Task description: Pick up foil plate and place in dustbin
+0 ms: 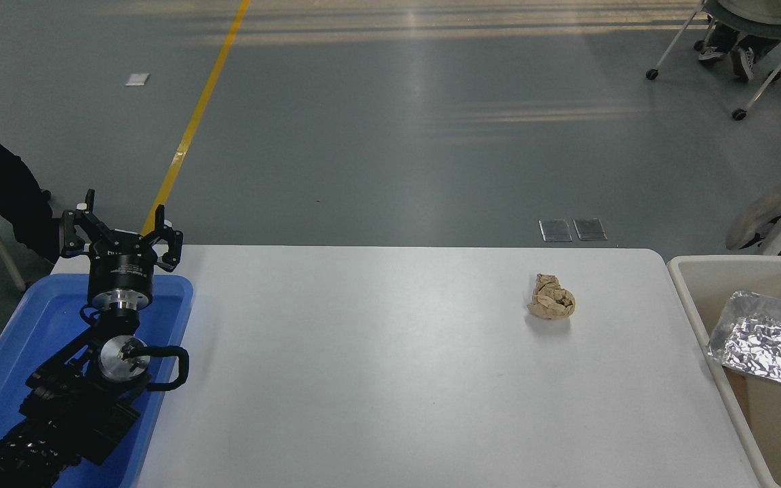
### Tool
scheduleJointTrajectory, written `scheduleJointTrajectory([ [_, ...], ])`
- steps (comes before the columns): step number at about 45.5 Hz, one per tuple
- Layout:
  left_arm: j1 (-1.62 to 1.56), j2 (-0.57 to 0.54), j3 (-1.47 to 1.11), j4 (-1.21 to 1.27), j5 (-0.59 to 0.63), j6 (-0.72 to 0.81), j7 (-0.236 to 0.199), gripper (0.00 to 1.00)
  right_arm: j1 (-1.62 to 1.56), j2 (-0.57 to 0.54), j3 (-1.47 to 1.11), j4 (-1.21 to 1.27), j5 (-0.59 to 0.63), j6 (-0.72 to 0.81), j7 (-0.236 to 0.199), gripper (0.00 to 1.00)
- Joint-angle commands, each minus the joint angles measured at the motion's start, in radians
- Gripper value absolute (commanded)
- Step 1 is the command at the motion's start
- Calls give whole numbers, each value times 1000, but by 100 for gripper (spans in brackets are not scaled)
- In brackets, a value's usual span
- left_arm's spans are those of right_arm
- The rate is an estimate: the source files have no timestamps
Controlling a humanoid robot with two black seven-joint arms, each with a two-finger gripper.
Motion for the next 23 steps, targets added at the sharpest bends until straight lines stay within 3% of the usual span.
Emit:
scheduleJointTrajectory([
  [1,0,0,0,0,0,0,0,99,-2,2,0,-5,-2,-1,-16,0],
  [14,0,0,0,0,0,0,0,99,-8,5,0,-24,-2,-3,-99,0],
  [23,0,0,0,0,0,0,0,99,-43,44,-9,-134,-1,-3,-105,0],
])
